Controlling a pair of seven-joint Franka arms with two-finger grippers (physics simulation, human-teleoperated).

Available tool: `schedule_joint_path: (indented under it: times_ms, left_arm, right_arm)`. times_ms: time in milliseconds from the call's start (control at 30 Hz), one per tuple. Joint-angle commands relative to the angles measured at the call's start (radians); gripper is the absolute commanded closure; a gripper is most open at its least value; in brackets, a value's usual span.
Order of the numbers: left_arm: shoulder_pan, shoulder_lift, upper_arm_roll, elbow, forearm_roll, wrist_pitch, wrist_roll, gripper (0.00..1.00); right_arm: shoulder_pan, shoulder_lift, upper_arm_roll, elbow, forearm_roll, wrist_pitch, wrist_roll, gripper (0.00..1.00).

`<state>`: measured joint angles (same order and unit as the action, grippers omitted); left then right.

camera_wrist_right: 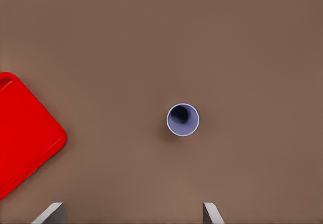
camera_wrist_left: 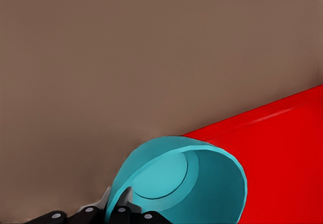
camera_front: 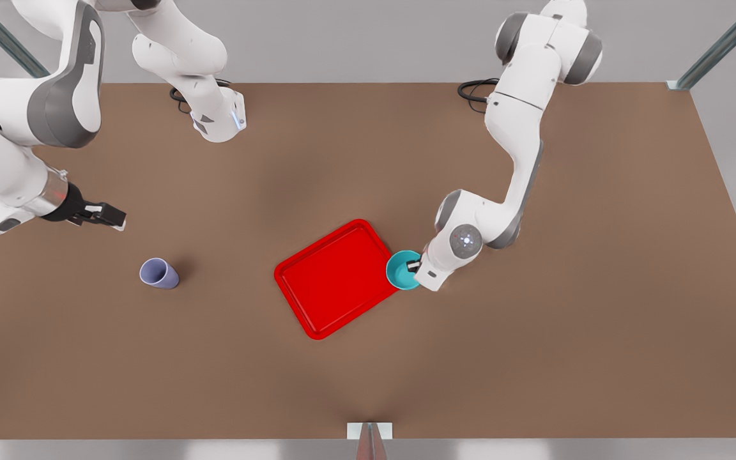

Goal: Place the bowl on the tray with the left arm and the cup on the tray with the right arm

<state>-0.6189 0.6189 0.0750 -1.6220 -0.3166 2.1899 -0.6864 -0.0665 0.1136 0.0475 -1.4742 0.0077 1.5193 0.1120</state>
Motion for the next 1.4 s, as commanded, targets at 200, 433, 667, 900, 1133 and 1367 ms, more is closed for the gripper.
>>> schedule_joint_path:
  times_ms: [200,433,667,900,1133,1367]
  left_arm:
    - [0.001,0.111,-0.052,0.083,-0.265,-0.001,-0.102,0.79]
    - [-0.015,0.157,-0.098,0.105,-0.276,0.010,-0.102,0.16]
    - [0.005,0.153,-0.090,0.120,-0.266,0.005,-0.053,0.00]
    - [0.220,-0.128,0.021,0.349,0.241,-0.513,0.414,0.00]
    - [0.334,-0.381,0.003,0.155,0.358,-0.742,0.688,0.00]
    - [0.338,-0.361,0.006,0.160,0.349,-0.749,0.699,0.00]
  right_arm:
    - [-0.001,0.000,-0.001,0.000,0.000,-0.004,-0.014,0.00]
    - [-0.003,0.001,-0.001,-0.003,0.000,-0.002,-0.014,0.00]
    - [-0.007,0.001,-0.003,-0.003,0.000,-0.004,-0.015,0.00]
    - [-0.013,0.006,-0.001,-0.003,0.002,0.001,-0.029,0.00]
    - [-0.013,0.011,-0.001,-0.003,0.002,0.002,-0.028,0.00]
    - [-0.087,0.103,-0.003,-0.135,-0.015,0.212,-0.040,0.00]
